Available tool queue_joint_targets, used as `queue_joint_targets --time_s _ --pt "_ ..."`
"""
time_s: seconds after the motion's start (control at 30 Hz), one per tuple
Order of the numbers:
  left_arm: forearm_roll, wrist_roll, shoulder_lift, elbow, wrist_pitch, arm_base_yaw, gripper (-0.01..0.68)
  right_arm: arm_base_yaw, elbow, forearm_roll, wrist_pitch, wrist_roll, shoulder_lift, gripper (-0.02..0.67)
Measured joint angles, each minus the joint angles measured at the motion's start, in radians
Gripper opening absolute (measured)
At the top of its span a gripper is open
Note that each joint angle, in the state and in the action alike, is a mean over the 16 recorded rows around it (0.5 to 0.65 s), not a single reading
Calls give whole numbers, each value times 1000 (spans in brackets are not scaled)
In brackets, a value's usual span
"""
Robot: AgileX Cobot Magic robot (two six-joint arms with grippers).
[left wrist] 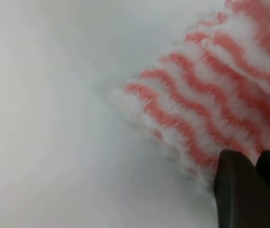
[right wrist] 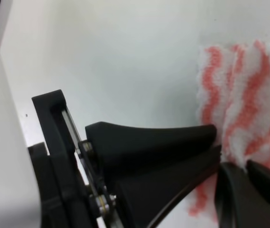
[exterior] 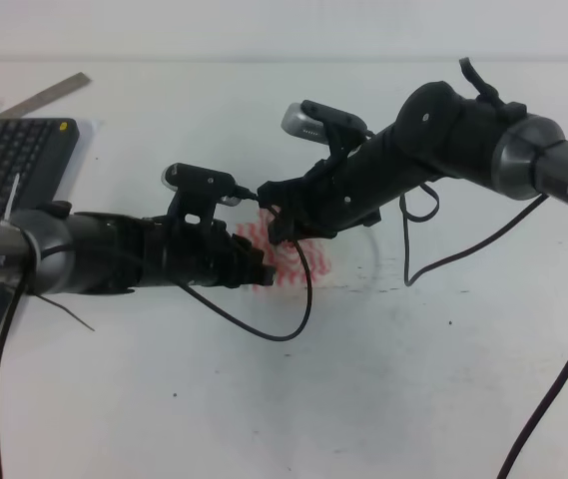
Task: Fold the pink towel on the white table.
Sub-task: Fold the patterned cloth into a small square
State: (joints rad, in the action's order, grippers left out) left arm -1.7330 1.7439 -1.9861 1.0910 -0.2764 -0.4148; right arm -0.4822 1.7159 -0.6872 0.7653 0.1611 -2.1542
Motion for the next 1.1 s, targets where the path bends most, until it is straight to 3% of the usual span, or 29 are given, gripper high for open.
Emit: queue_joint_targets --time_s 1.1 --pt "16 22 91 -14 137 -1 85 4 1 -4 -37 1 -15 -12"
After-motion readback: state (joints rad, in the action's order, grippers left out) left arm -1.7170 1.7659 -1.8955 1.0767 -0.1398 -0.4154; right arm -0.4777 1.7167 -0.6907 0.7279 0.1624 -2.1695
